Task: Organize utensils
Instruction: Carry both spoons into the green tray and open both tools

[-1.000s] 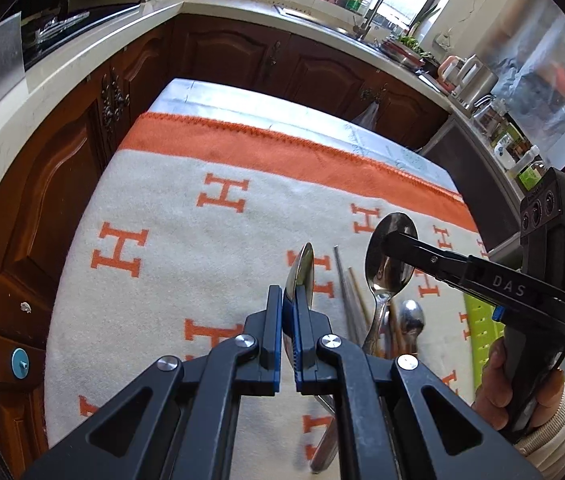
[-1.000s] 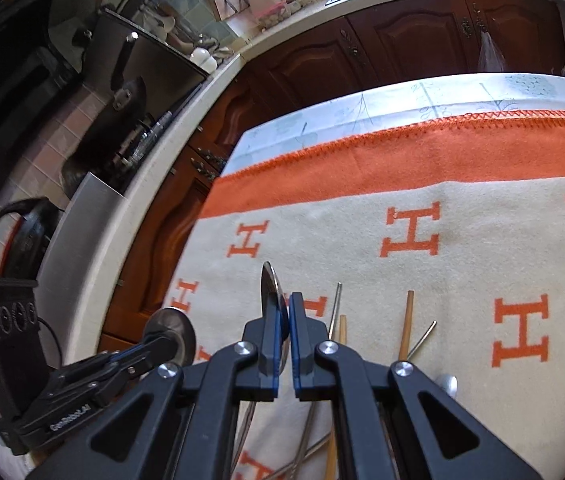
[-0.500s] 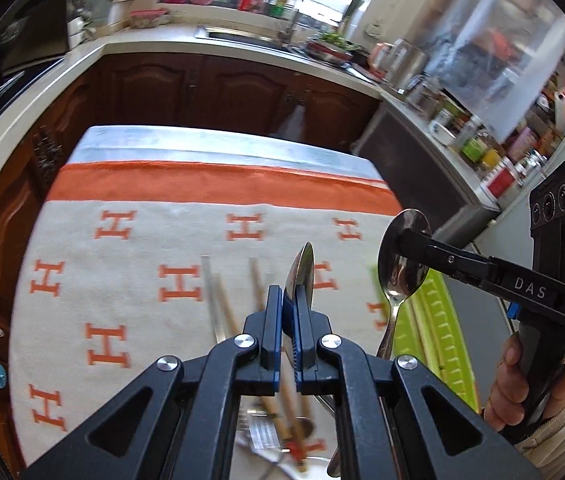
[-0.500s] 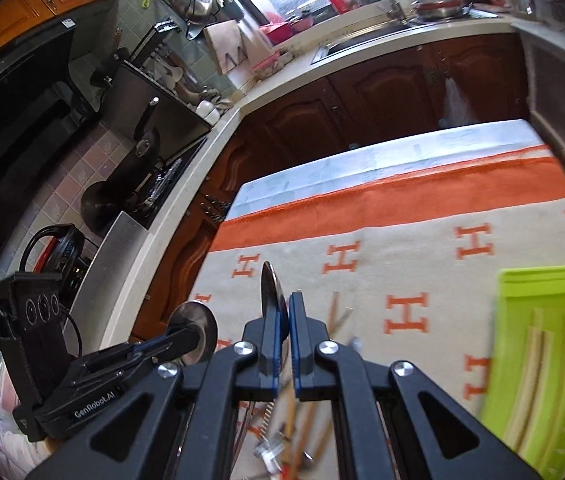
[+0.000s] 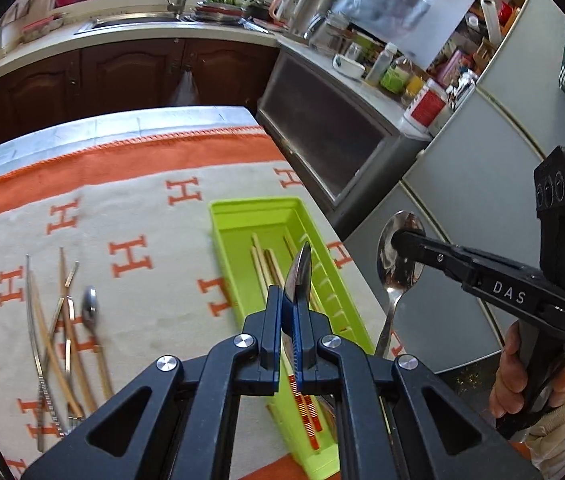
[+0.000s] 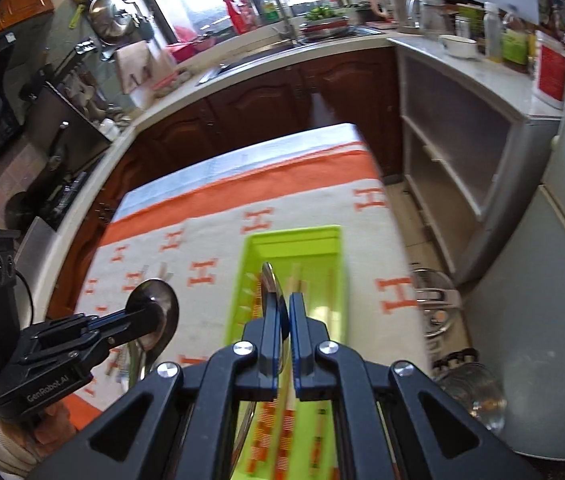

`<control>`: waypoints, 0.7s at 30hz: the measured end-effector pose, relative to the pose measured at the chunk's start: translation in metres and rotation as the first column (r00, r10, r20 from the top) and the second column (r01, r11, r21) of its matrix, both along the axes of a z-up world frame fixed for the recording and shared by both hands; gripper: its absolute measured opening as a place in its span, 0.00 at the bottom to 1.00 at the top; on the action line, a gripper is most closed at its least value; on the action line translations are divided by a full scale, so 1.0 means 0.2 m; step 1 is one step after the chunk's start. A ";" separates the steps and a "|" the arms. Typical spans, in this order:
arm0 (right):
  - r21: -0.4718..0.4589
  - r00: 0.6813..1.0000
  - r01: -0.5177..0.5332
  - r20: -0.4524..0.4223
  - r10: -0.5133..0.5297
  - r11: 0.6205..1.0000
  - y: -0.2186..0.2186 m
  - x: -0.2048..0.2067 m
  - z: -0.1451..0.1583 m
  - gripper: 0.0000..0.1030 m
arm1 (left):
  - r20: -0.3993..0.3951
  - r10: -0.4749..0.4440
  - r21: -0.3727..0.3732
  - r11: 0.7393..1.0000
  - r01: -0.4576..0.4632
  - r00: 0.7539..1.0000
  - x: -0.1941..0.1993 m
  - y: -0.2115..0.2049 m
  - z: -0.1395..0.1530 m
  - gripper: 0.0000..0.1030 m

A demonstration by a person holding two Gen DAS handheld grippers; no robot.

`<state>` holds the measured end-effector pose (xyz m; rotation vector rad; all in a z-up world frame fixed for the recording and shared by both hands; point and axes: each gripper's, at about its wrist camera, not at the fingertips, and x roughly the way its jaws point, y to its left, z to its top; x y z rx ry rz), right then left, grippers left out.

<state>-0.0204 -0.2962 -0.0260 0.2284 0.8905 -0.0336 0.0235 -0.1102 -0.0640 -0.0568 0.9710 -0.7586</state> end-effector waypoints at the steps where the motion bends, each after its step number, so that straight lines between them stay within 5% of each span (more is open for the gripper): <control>1: -0.011 1.000 0.007 -0.006 -0.007 1.000 -0.03 0.00 -0.02 0.04 | -0.005 -0.002 0.011 1.000 0.002 1.000 0.00 -0.03 -0.03 0.02; 12: -0.080 0.984 -0.128 -0.134 0.117 0.988 0.03 0.10 -0.27 0.03 | -0.039 0.075 0.154 0.986 -0.068 0.996 0.03 -0.15 -0.29 0.03; 21: -0.086 0.977 -0.150 -0.164 0.135 0.985 0.08 0.17 -0.35 0.05 | 0.015 0.134 0.157 0.978 -0.135 0.991 0.04 -0.11 -0.23 0.30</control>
